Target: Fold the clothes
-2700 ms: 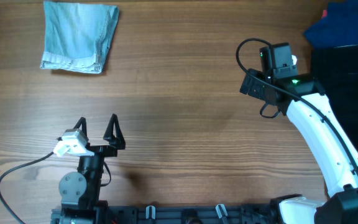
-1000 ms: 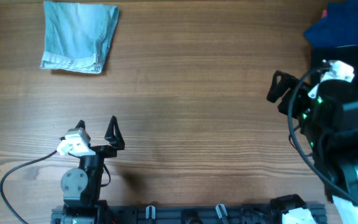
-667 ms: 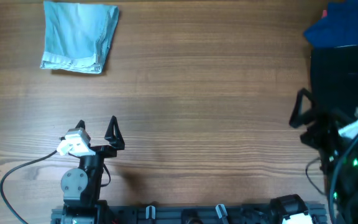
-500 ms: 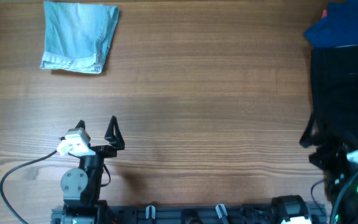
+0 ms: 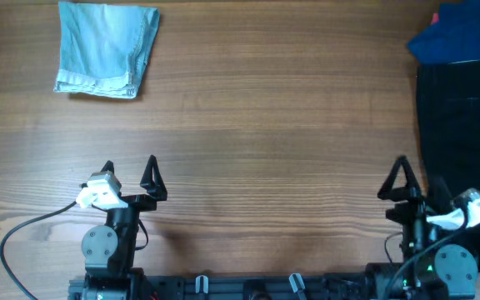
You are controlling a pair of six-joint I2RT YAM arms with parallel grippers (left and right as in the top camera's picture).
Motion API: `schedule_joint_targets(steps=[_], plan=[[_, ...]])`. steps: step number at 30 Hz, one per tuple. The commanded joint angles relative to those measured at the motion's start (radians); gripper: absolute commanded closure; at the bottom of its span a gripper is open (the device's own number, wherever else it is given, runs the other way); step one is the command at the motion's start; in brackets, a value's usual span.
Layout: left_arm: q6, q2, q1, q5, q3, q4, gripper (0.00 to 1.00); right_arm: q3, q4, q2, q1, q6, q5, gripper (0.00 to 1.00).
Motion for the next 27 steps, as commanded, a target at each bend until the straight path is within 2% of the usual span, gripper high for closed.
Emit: schedule_joint_targets(steps=[1, 7, 10, 13, 17, 23, 27], plan=[[0.024, -0.010, 0.006, 0.012, -0.006, 0.003, 0.00, -0.064, 0.071, -0.014, -0.005, -0.097, -0.071, 0.00], [0.024, -0.010, 0.006, 0.012, -0.006, 0.003, 0.00, -0.274, 0.340, -0.014, -0.004, -0.096, -0.068, 0.00], [0.024, -0.010, 0.006, 0.012, -0.006, 0.003, 0.00, -0.355, 0.420, -0.014, -0.004, -0.109, -0.068, 0.00], [0.024, -0.010, 0.006, 0.012, -0.006, 0.003, 0.00, -0.397, 0.505, -0.015, -0.004, -0.260, -0.111, 0.01], [0.024, -0.010, 0.006, 0.012, -0.006, 0.003, 0.00, -0.437, 0.527, -0.015, -0.004, -0.290, -0.110, 0.00], [0.024, -0.010, 0.006, 0.012, -0.006, 0.003, 0.00, -0.436, 0.519, -0.015, -0.002, -0.638, -0.151, 0.00], [0.024, -0.010, 0.006, 0.012, -0.006, 0.003, 0.00, -0.436, 0.519, -0.015, -0.002, -0.665, -0.151, 0.00]])
